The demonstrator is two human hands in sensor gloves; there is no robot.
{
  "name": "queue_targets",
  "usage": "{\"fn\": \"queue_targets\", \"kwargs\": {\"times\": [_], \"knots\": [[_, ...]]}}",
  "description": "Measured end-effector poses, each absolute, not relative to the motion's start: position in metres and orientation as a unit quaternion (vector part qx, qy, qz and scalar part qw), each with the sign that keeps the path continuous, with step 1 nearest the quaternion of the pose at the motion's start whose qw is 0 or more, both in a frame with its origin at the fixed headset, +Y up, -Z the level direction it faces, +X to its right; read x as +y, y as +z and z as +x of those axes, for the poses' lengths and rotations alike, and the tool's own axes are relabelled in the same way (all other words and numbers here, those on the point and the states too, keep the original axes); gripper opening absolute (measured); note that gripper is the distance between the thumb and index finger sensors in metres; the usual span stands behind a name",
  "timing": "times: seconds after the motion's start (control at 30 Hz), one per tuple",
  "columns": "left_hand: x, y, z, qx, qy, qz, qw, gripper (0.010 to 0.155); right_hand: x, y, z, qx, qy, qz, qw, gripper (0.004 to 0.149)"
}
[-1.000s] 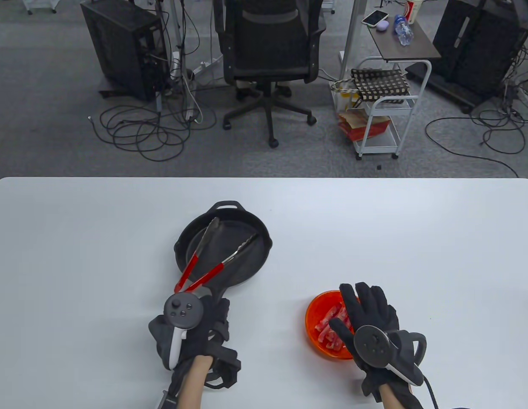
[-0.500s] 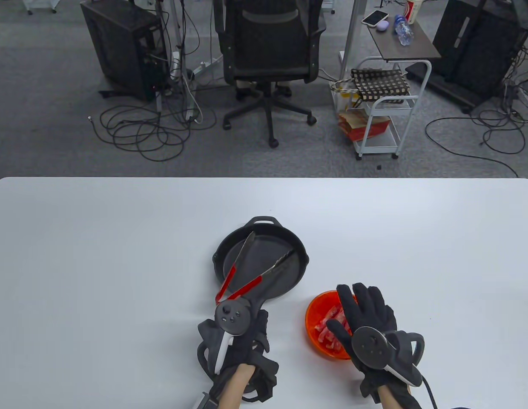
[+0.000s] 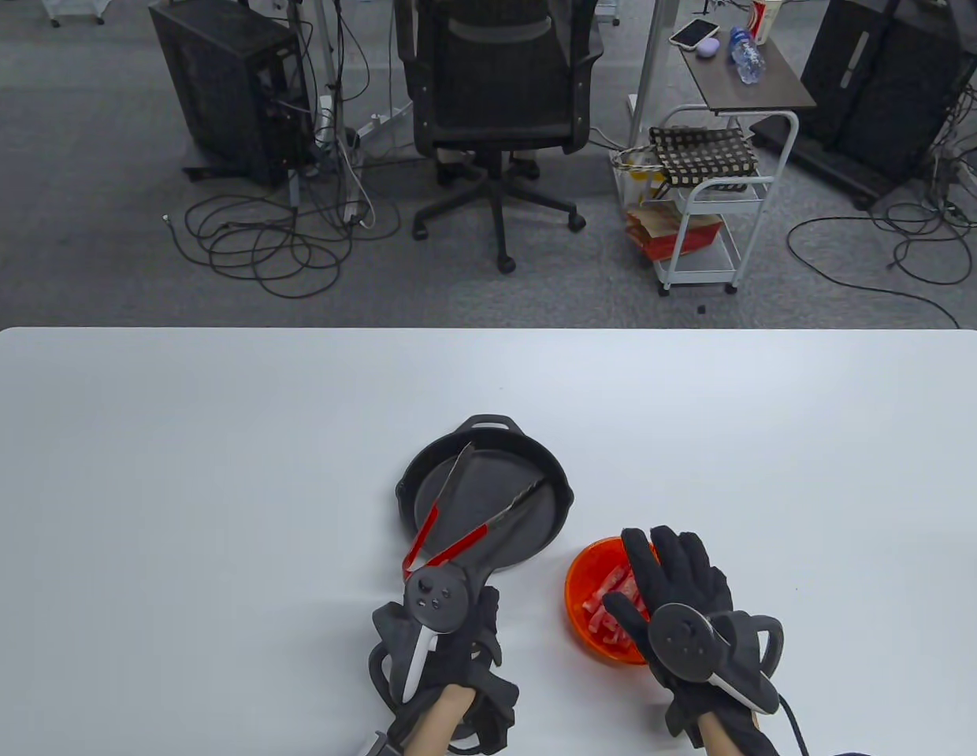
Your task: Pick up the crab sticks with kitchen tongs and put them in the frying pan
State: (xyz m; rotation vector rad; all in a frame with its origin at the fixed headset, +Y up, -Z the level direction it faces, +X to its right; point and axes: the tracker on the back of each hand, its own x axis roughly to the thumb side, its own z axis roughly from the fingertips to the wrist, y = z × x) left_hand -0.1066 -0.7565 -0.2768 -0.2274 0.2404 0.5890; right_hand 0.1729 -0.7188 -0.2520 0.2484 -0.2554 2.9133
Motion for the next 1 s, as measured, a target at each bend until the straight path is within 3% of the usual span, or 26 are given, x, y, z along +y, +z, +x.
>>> {"fn": "queue_targets", "kwargs": {"times": [0.43, 0.63, 0.83, 1.0], "knots": [[-0.764, -0.277, -0.099, 0.082, 0.260, -0.161, 0.949, 0.063, -0.720, -0.252, 0.172, -0.077, 0.988, 0.084, 0.103, 0.074], [-0.757, -0.275, -0.098, 0.071, 0.227, -0.153, 0.959, 0.065, -0.720, -0.253, 0.171, -0.075, 0.988, 0.085, 0.103, 0.074], [-0.738, -0.268, -0.093, 0.049, 0.135, -0.071, 0.987, 0.070, -0.720, -0.253, 0.172, -0.076, 0.988, 0.084, 0.104, 0.074], [-0.724, -0.265, -0.091, 0.007, 0.132, 0.004, 0.991, 0.062, -0.721, -0.253, 0.172, -0.073, 0.988, 0.084, 0.103, 0.074]]}}
